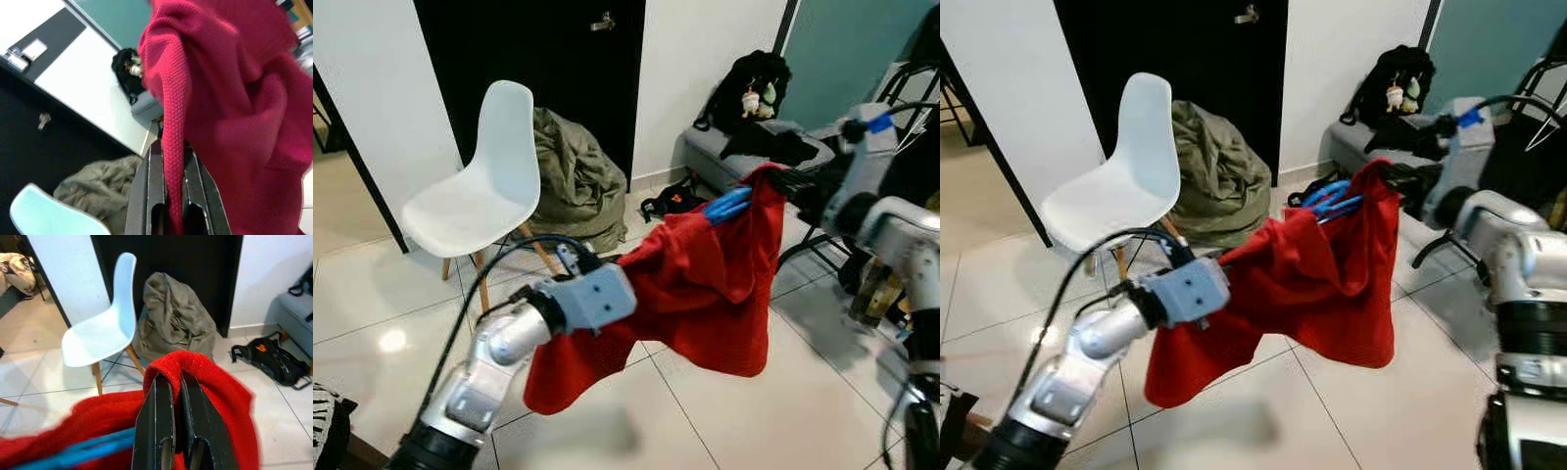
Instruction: Hang hanger
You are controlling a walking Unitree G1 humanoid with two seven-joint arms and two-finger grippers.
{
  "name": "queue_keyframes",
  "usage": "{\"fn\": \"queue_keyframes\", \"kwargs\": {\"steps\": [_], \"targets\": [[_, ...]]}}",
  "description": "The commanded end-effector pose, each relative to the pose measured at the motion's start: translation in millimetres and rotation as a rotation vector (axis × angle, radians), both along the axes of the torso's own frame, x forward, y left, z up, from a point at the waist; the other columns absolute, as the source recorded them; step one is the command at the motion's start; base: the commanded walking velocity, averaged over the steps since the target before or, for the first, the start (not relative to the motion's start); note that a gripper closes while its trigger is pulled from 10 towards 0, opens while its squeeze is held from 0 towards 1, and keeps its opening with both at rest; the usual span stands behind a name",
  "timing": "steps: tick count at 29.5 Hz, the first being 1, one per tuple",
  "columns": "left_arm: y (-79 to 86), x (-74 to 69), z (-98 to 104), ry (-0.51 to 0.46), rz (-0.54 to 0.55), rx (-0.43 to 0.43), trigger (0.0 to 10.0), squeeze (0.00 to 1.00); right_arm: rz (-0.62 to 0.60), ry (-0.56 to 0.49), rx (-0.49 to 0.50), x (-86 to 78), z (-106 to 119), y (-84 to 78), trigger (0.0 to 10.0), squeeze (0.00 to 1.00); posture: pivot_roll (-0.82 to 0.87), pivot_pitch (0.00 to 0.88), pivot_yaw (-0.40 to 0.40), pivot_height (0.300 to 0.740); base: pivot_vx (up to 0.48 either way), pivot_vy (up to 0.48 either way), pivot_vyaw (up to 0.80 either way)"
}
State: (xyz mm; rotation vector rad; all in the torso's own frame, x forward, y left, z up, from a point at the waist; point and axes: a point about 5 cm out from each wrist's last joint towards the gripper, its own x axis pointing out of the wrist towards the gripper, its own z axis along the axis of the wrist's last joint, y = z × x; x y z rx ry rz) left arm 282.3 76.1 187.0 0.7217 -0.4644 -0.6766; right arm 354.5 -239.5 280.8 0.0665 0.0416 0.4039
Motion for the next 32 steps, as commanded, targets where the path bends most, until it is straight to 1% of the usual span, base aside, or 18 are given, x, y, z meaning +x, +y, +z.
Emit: {"fn": "queue_keyframes", "kwargs": {"steps": [1, 7, 8, 10, 11, 12, 14, 19, 20, 21, 23, 25, 26, 28, 29, 30, 31, 32], "targets": [[-5.9, -1.1, 4, -0.027, -0.023, 0.001, 10.0, 0.0, 0.012, -0.016, -0.008, 0.7, 3, 3.6, 0.0, 0.0, -0.06, 0.048, -0.06, 0.74, 0.0, 0.0, 0.0], [-10.3, 0.0, 2, -0.021, -0.019, -0.006, 10.0, 0.0, 0.057, -0.021, 0.017, 3.6, 3, 17.6, 0.0, 0.0, -0.06, 0.049, -0.057, 0.74, 0.0, 0.0, 0.0], [-10.2, 1.9, 2, -0.01, -0.009, -0.022, 10.0, 0.0, 0.12, -0.025, 0.033, 3.1, 3, 34.4, 0.0, 0.0, -0.06, 0.051, -0.056, 0.74, 0.0, 0.0, 0.0], [-10.2, 1.9, 2, -0.01, -0.009, -0.022, 10.0, 0.0, 0.12, -0.025, 0.033, 3.1, 3, 34.4, 0.0, 0.0, -0.06, 0.051, -0.056, 0.74, 0.0, 0.0, 0.0], [-9.6, 3.4, 2, 0.0, 0.0, -0.035, 10.0, 0.0, 0.173, -0.028, 0.043, 1.6, 3, 47.4, 0.0, 0.0, -0.06, 0.051, -0.056, 0.74, 0.0, 0.0, 0.0], [-9.6, 3.4, 2, 0.0, 0.0, -0.035, 10.0, 0.0, 0.173, -0.028, 0.043, 1.6, 3, 47.4, 0.0, 0.0, -0.06, 0.051, -0.056, 0.74, 0.0, 0.0, 0.0], [-1.4, 7.0, 0, 0.018, 0.032, -0.044, 10.0, 0.0, 0.368, -0.05, 0.084, -14.0, 11, 70.8, 0.0, 0.0, -0.06, 0.059, -0.059, 0.74, 0.0, 0.0, 0.0], [13.0, 11.3, 0, 0.026, 0.078, -0.043, 10.0, 0.0, 0.54, -0.076, 0.104, -33.6, 18, 85.0, 0.0, 0.0, -0.07, 0.062, -0.059, 0.74, 0.0, 0.0, 0.0], [23.1, 14.3, 1, 0.026, 0.107, -0.047, 10.0, 0.0, 0.581, -0.088, 0.111, -39.7, 21, 87.7, 0.0, 0.0, -0.07, 0.064, -0.058, 0.74, 0.0, 0.0, 0.0], [23.1, 14.3, 1, 0.026, 0.107, -0.047, 10.0, 0.0, 0.581, -0.088, 0.111, -39.7, 21, 87.7, 0.0, 0.0, -0.07, 0.064, -0.058, 0.74, 0.0, 0.0, 0.0], [39.3, 18.7, 6, 0.025, 0.158, -0.07, 10.0, 0.0, 0.583, -0.103, 0.116, -42.6, 23, 83.9, 0.0, 0.0, -0.07, 0.064, -0.054, 0.74, 0.0, 0.0, 0.0], [39.3, 18.7, 6, 0.025, 0.158, -0.07, 10.0, 0.0, 0.583, -0.103, 0.116, -42.6, 23, 83.9, 0.0, 0.0, -0.07, 0.064, -0.054, 0.74, 0.0, 0.0, 0.0], [50.8, 19.9, 9, 0.026, 0.178, -0.08, 10.0, 0.0, 0.529, -0.1, 0.101, -39.8, 21, 70.9, 0.0, 0.0, -0.06, 0.064, -0.054, 0.74, 0.0, 0.0, 0.0], [50.8, 19.9, 9, 0.026, 0.178, -0.08, 10.0, 0.0, 0.529, -0.1, 0.101, -39.8, 21, 70.9, 0.0, 0.0, -0.06, 0.064, -0.054, 0.74, 0.0, 0.0, 0.0], [62.0, 20.2, 12, 0.03, 0.189, -0.086, 10.0, 0.0, 0.462, -0.088, 0.064, -36.9, 17, 55.2, 0.0, 0.0, -0.06, 0.066, -0.055, 0.74, 0.0, 0.0, 0.0], [62.0, 20.2, 12, 0.03, 0.189, -0.086, 10.0, 0.0, 0.462, -0.088, 0.064, -36.9, 17, 55.2, 0.0, 0.0, -0.06, 0.066, -0.055, 0.74, 0.0, 0.0, 0.0], [72.1, 19.0, 13, 0.05, 0.177, -0.076, 10.0, 0.0, 0.381, -0.072, 0.024, -34.0, 13, 37.4, 0.0, 0.0, -0.06, 0.067, -0.057, 0.74, 0.0, 0.0, 0.0], [72.1, 19.0, 13, 0.05, 0.177, -0.076, 10.0, 0.0, 0.381, -0.072, 0.024, -34.0, 13, 37.4, 0.0, 0.0, -0.06, 0.067, -0.057, 0.74, 0.0, 0.0, 0.0]]}}
